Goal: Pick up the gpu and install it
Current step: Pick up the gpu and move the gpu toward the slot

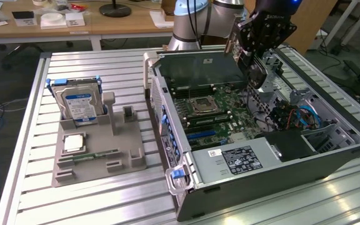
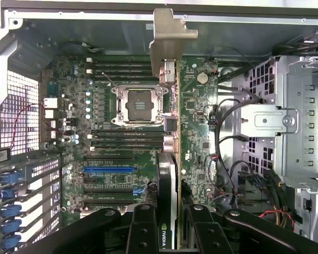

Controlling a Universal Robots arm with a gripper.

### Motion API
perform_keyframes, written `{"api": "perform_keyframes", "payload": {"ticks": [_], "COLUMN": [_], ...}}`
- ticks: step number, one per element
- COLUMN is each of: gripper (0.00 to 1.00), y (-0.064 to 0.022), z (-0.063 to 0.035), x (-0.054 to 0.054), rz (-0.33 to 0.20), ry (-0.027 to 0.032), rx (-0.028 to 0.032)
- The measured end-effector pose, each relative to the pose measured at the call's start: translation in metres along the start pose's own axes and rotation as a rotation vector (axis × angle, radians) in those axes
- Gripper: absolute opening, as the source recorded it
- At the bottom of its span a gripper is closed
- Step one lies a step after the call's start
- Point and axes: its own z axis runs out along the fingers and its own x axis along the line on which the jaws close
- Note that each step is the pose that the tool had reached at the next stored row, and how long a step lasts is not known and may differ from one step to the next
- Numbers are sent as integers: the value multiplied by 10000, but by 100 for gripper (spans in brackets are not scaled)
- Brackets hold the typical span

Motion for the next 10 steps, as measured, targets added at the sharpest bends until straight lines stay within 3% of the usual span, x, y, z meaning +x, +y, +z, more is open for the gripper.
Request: {"api": "perform_keyframes", "payload": {"ticks": [10], "gripper": [27], "y": [1], "z": [1], "x": [-69], "rz": [0], "ry": [1], "rx": [0]}}
